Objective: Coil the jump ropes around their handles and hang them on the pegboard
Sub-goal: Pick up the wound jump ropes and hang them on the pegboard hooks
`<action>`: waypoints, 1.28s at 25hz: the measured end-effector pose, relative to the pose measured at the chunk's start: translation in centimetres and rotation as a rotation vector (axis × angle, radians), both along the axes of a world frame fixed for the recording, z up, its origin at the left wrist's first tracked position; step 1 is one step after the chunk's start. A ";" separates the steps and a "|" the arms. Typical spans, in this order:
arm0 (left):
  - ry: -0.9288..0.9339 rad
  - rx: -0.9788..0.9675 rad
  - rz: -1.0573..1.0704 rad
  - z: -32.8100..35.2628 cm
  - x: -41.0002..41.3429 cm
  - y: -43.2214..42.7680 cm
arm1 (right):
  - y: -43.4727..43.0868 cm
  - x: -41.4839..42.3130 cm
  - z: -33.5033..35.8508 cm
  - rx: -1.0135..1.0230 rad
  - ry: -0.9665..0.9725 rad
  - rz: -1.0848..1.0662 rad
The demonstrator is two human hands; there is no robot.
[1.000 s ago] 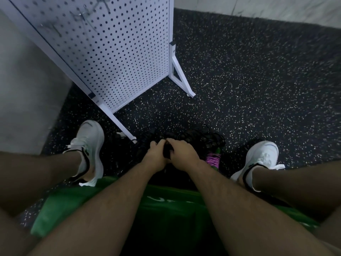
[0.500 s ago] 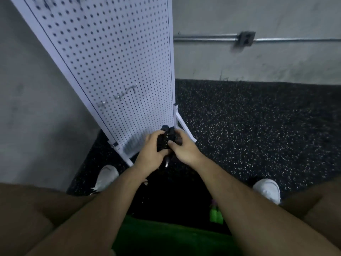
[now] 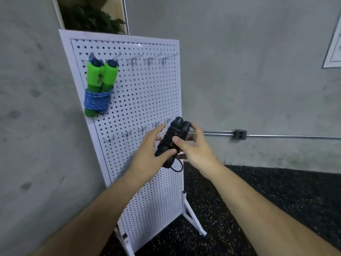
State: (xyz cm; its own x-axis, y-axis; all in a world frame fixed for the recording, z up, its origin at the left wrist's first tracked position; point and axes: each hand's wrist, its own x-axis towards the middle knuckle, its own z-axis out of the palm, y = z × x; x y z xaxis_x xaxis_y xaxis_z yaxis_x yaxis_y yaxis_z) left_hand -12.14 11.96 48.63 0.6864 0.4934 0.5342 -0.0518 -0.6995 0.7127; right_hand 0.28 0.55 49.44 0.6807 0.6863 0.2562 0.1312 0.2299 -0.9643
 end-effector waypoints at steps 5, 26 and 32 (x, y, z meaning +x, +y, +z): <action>0.022 0.281 0.023 4.0 -0.2 1.1 | 1.4 0.2 5.4 0.061 0.056 -0.068; -0.349 -0.304 0.071 10.6 -0.9 2.8 | 3.5 0.2 8.7 0.143 -1.070 -0.267; -0.383 -0.308 0.133 12.1 -1.4 3.3 | 4.7 -0.7 11.0 -0.122 -1.333 -0.244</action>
State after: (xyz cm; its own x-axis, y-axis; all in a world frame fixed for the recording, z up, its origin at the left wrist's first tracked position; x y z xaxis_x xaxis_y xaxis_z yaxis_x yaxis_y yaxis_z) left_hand -13.56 15.23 60.68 0.3900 0.7377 0.5510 -0.2747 -0.4780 0.8343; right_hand -0.46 5.21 60.41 0.0722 0.6504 0.7561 0.9962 -0.0097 -0.0868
